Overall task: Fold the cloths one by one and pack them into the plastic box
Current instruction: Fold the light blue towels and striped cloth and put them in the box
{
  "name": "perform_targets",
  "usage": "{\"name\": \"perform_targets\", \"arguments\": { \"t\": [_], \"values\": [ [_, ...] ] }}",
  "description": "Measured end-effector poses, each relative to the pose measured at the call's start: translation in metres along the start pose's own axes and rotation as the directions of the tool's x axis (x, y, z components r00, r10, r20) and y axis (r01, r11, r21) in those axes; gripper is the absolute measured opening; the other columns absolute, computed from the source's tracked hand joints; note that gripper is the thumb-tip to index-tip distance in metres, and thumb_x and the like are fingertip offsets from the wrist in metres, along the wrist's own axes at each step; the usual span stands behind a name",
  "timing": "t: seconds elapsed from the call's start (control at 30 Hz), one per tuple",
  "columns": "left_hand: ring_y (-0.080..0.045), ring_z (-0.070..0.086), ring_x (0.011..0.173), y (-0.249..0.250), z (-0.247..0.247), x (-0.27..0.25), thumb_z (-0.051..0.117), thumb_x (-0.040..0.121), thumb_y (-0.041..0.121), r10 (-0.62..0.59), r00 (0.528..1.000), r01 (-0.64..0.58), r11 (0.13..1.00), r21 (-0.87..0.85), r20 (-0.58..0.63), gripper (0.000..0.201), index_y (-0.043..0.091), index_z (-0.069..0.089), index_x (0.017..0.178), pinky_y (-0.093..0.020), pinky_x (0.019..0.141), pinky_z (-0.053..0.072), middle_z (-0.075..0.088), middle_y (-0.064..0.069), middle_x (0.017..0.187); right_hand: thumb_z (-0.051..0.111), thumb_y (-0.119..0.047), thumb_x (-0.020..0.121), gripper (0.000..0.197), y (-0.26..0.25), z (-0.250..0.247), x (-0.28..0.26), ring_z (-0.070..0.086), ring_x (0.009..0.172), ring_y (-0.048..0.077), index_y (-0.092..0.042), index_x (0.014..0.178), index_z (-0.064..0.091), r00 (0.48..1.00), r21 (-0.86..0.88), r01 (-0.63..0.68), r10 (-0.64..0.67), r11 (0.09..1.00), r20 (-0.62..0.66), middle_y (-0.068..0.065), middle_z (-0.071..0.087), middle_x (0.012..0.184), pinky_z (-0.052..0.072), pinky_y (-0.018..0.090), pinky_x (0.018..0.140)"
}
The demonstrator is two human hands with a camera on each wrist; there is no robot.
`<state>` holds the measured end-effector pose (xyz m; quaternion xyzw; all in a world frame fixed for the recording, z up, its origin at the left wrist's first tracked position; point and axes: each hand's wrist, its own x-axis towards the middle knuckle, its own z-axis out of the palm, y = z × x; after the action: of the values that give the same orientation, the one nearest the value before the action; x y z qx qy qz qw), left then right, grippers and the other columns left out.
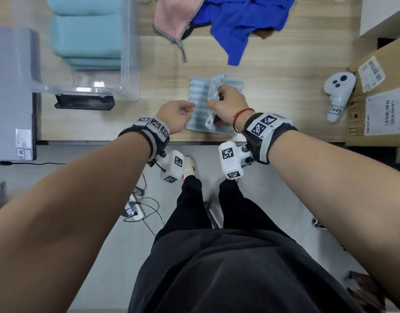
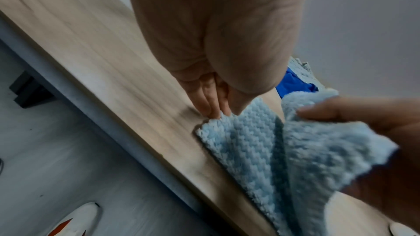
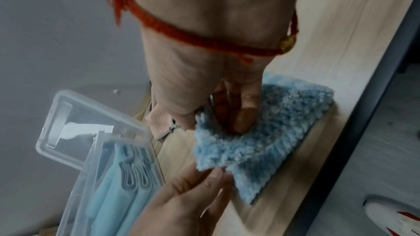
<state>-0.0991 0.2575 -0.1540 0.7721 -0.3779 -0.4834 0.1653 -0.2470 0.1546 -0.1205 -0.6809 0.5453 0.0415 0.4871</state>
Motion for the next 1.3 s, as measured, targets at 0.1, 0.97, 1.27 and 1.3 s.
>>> {"name": "perform_targets", "arguments": {
  "t": [0.1,0.97,1.27,1.3],
  "values": [
    [-0.011,0.058,0.116,-0.007,-0.001,0.005,0.051,0.092,0.020,0.009,1.000,-0.009,1.000,0.008,0.017,0.038,0.026,0.061,0.128,-0.030,0.106,0.041,0.065,0.005,0.125,0.063,-0.028,0.084,0.028,-0.012,0.016,0.005,0.065,0.081,0.024,-0.015,0.108,0.058,1.000,-0.013,-0.005,0.005,1.000,0.009,-0.003,0.056,0.081,0.055,0.037,0.070],
    [-0.011,0.050,0.066,0.006,0.008,0.000,0.079,0.066,0.013,0.215,0.964,-0.190,0.968,0.163,-0.154,0.036,0.022,0.053,0.090,-0.035,0.064,0.048,0.054,0.005,0.076,0.072,-0.032,0.079,0.027,0.037,-0.015,0.005,0.054,0.088,0.013,-0.020,0.102,0.064,0.953,-0.341,0.302,-0.290,0.890,0.086,-0.002,0.055,0.101,0.048,0.032,0.085],
    [-0.016,0.054,0.105,0.013,0.030,-0.012,0.083,0.065,0.046,0.291,0.925,-0.366,0.856,0.366,0.243,0.084,0.022,0.047,0.138,-0.035,0.094,0.045,0.058,0.002,0.116,0.083,-0.013,0.057,0.067,0.086,0.000,-0.041,0.047,0.110,0.027,-0.016,0.116,0.050,0.899,-0.706,0.423,-0.357,0.568,0.252,0.006,0.046,0.123,0.044,0.037,0.084],
    [-0.017,0.053,0.107,0.014,0.032,-0.013,0.084,0.064,0.047,0.278,0.922,-0.371,0.836,0.405,0.270,0.093,0.023,0.041,0.143,-0.036,0.095,0.045,0.057,0.002,0.117,0.076,-0.002,0.059,0.061,0.089,0.000,-0.042,0.048,0.108,0.028,-0.014,0.113,0.051,0.894,-0.713,0.424,-0.383,0.558,0.232,0.008,0.049,0.121,0.044,0.037,0.081]
  ]
}}
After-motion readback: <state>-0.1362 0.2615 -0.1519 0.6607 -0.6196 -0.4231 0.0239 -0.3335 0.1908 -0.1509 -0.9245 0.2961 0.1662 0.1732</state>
